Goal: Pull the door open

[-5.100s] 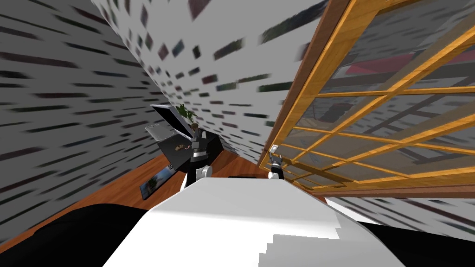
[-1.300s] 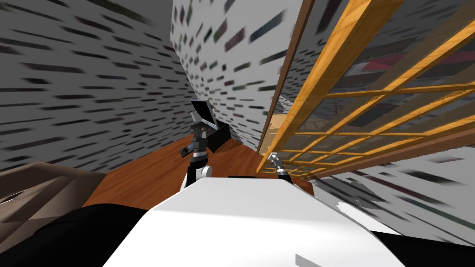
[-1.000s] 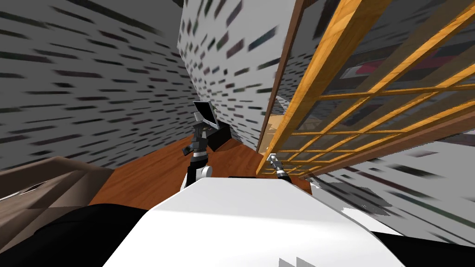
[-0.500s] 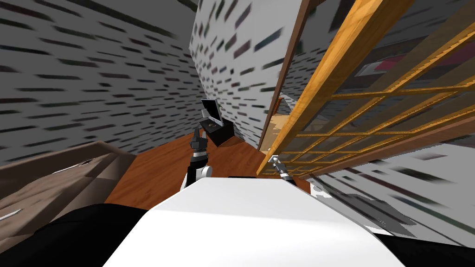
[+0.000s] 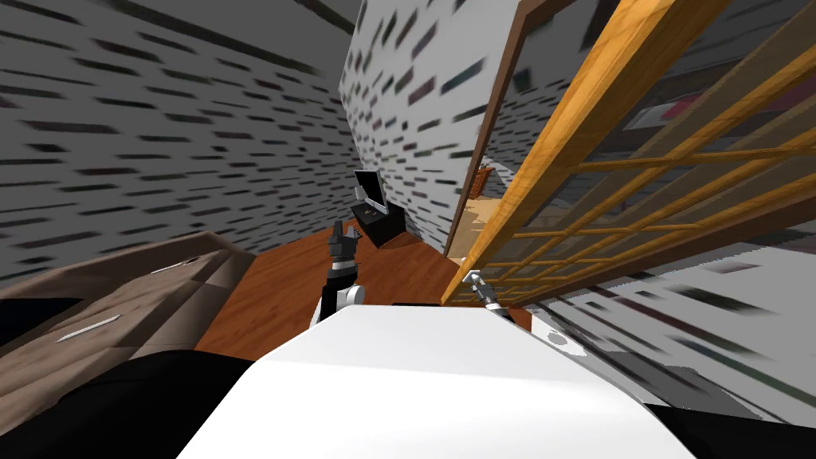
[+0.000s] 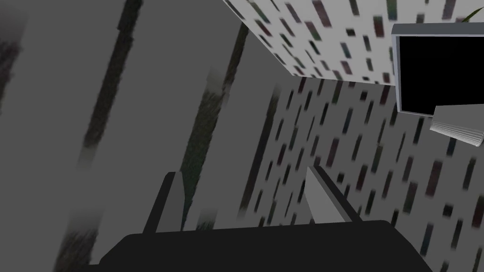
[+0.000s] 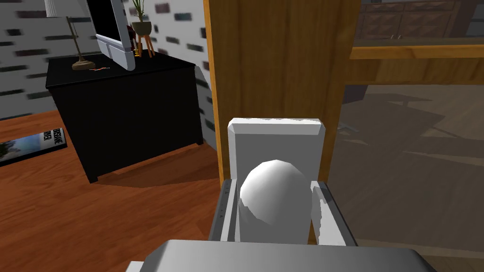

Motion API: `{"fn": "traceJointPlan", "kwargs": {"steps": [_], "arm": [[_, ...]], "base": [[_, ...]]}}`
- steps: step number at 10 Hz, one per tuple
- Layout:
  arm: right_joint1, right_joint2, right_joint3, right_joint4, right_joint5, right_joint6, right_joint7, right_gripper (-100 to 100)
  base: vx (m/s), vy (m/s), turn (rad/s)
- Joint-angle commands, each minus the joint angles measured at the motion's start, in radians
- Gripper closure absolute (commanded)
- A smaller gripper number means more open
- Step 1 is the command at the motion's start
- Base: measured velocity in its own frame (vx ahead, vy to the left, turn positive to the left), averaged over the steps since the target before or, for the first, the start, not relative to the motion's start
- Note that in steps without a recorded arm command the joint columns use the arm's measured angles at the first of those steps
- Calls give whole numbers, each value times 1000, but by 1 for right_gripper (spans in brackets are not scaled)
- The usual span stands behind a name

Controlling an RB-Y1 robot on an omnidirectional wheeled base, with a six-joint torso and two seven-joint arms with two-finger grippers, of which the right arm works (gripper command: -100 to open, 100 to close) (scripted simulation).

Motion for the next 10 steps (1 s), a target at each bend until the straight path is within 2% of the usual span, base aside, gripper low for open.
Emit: {"fn": "traceJointPlan", "kwargs": {"steps": [1, 7, 10], "arm": [[5, -6, 6, 8, 2, -18, -7, 100], [30, -33, 32, 45, 12, -102, -42, 100], [39, -43, 43, 59, 16, -134, -55, 100]], "base": [[-115, -21, 146], [-206, -74, 157], [-175, -49, 114]]}}
